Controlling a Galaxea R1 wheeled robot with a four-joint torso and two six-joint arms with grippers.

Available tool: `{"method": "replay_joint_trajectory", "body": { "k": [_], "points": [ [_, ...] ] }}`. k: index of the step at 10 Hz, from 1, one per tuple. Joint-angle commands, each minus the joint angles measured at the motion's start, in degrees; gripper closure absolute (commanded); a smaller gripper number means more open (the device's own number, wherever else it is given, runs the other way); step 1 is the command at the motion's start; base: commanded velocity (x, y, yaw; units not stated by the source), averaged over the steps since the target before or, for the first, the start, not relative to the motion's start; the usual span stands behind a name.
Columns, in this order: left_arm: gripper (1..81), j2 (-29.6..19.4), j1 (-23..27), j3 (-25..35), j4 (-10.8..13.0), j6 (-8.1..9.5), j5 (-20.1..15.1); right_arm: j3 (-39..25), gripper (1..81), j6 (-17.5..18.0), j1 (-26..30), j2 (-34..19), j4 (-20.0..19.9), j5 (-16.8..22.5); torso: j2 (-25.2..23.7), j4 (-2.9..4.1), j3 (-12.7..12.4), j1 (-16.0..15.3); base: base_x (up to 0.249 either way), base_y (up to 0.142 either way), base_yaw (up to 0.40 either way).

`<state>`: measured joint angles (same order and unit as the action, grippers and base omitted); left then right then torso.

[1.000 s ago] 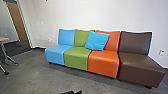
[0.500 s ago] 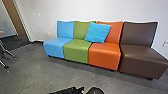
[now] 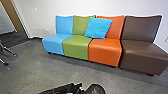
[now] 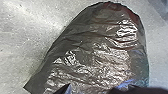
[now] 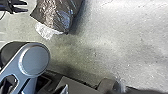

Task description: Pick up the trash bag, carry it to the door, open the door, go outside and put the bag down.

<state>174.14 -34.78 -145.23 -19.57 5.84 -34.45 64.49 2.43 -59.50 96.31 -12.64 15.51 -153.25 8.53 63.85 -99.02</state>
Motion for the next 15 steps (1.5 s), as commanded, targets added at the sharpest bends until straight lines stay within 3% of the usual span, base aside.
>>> {"method": "replay_joint_trajectory", "body": {
  "k": [1, 6, 11, 12, 13, 15],
  "points": [
    [1.0, 0.33, 10.3, 0.12, -0.48, -0.21, -2.11, -1.31, 1.0, 0.04, 3.9, -3.81, -1.25, 3.21, 0.0, 0.0, 0.0, 0.0, 0.0, 0.0, 0.0],
    [1.0, 4.37, 10.3, 0.29, -0.47, -0.13, -2.46, -1.31, 1.0, 0.04, 3.9, -3.64, -1.25, 3.13, 0.0, 0.0, 7.38, 0.0, 0.0, 0.0, 0.0],
    [1.0, 4.46, 10.3, -0.06, -0.12, -0.21, -2.11, -1.13, 1.0, 0.04, 3.9, -3.37, -1.25, 3.21, 0.02, 0.0, 15.54, -0.05, 0.0, 0.0, 0.0],
    [1.0, 4.29, 10.12, -0.49, 0.57, -0.21, -2.02, -1.22, 1.0, 0.04, 3.9, -3.2, -1.25, 3.21, 0.02, 0.0, 15.95, -0.07, 0.0, 0.0, 0.0],
    [1.0, 4.29, 10.03, -0.76, 1.02, -0.21, -1.94, -1.04, 1.0, 0.04, 3.9, -3.2, -1.25, 3.21, 0.02, 0.0, 14.36, -0.07, 0.0, 0.0, 0.0],
    [1.0, 4.29, 9.6, -1.81, 1.2, -0.21, -1.85, -0.96, 1.0, 0.04, 3.9, -3.28, -1.25, 3.21, 0.07, 0.0, 15.63, -0.09, 0.0, 0.0, 0.0]
  ]
}}
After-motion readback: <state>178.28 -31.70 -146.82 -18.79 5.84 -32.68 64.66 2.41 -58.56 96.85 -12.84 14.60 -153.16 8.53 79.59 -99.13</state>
